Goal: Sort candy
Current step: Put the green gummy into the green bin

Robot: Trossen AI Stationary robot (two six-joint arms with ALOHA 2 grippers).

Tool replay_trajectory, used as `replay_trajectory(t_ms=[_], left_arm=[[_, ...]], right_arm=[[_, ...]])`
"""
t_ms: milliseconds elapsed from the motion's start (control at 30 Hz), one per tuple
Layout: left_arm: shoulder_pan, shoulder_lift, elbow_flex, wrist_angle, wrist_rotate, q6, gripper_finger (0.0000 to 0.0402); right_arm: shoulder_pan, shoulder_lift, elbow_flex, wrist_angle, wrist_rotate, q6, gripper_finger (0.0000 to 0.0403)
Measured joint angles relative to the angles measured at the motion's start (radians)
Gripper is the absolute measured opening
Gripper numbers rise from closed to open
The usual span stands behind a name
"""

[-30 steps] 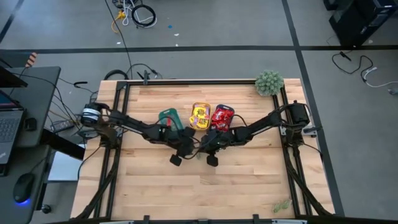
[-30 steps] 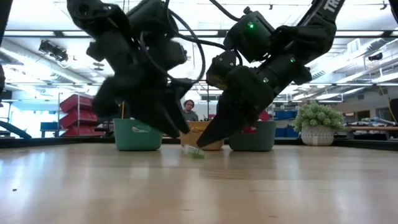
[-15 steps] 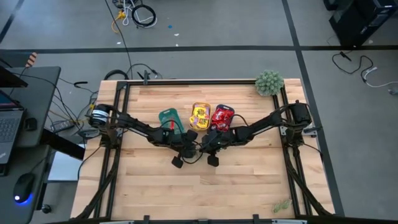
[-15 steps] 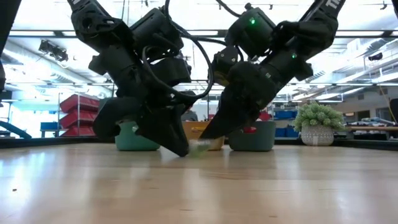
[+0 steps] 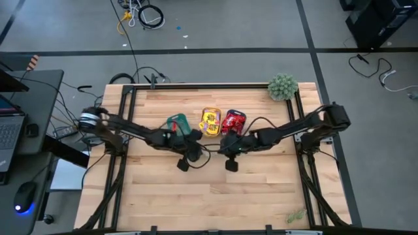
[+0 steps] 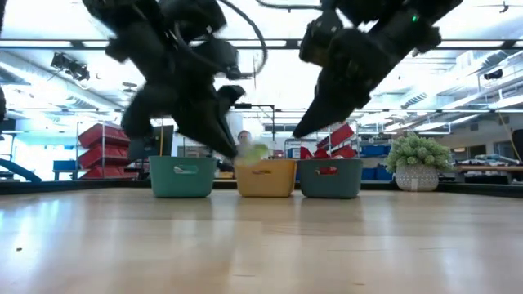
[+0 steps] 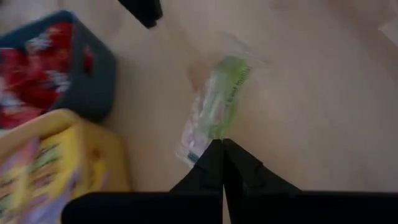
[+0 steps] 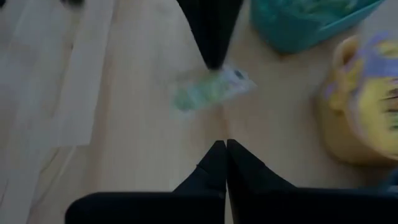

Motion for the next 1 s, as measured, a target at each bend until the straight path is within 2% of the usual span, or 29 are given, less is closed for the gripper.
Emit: replay_trajectory(t_ms=[133,300,500,567,767,1000], left_arm=[[0.0,-0.145,0.0,-0.148,-0.042,0.0,0.0001],[0.0,-0.286,0.0,-0.356,-0.176,0.046,0.0001],[0.002,-0.307,-0.001,-0.57,-0.382,0.155,0.0],[0.014,-0.299,-0.009,-0.576,-0.415,0.18,0.0],[0.05,-0.299,-0.04,-0.591,-0.423,0.206,0.0003],[0.055,-0.299,-0.04,-0.578,-0.463,0.194,0.0043]], right_arm=[[0.004,-0.069,0.0,-0.043,0.048,-0.006,0.0],[0.004,-0.104,0.0,-0.052,0.058,-0.026,0.0],[0.004,-0.103,0.0,-0.061,0.058,-0.034,0.0],[0.003,-0.099,0.0,-0.058,0.06,-0.034,0.0],[0.003,-0.089,0.0,-0.062,0.066,-0.035,0.0001],[0.003,-0.088,0.0,-0.067,0.066,-0.029,0.0002]])
